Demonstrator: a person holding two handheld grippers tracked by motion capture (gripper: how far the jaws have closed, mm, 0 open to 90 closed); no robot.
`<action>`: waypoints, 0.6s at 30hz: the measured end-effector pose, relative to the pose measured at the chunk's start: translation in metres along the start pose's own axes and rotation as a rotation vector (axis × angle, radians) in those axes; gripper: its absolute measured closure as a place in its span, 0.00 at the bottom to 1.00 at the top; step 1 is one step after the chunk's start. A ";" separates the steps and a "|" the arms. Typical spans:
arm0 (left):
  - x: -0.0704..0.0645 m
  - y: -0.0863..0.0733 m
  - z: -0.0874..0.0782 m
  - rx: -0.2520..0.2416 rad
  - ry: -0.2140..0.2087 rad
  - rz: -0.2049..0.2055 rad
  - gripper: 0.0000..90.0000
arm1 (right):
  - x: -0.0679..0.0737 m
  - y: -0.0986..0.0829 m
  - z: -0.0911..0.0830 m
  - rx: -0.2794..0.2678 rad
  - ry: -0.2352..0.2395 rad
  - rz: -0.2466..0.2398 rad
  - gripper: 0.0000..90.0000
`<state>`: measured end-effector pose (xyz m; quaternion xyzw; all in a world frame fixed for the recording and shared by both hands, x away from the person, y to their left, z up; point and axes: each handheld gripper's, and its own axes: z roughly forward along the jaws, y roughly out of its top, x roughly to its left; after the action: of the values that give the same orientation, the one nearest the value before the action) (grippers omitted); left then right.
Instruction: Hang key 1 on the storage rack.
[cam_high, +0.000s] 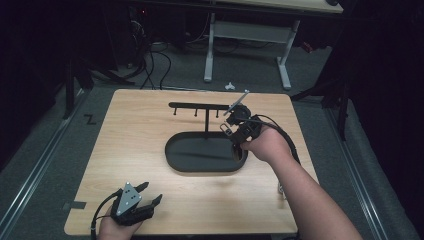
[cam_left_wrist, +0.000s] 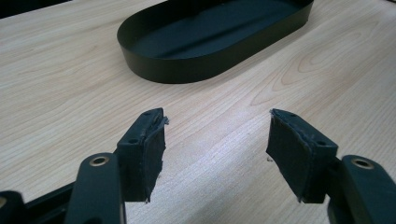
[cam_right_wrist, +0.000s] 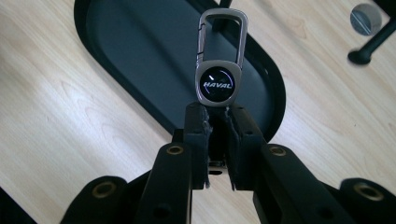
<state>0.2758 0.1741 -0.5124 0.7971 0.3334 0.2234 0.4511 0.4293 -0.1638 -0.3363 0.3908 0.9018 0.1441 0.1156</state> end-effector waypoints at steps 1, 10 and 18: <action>0.000 0.000 0.000 0.000 0.000 0.000 0.41 | 0.000 0.002 0.000 -0.005 -0.001 0.003 0.89; 0.000 0.000 -0.001 0.000 -0.003 -0.001 0.41 | -0.005 0.018 0.002 -0.028 0.004 0.037 0.89; 0.001 0.000 0.000 0.004 -0.007 0.000 0.41 | -0.008 0.027 0.003 -0.025 -0.003 0.063 0.89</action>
<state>0.2757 0.1749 -0.5124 0.7986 0.3324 0.2200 0.4508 0.4538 -0.1516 -0.3289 0.4176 0.8870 0.1583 0.1175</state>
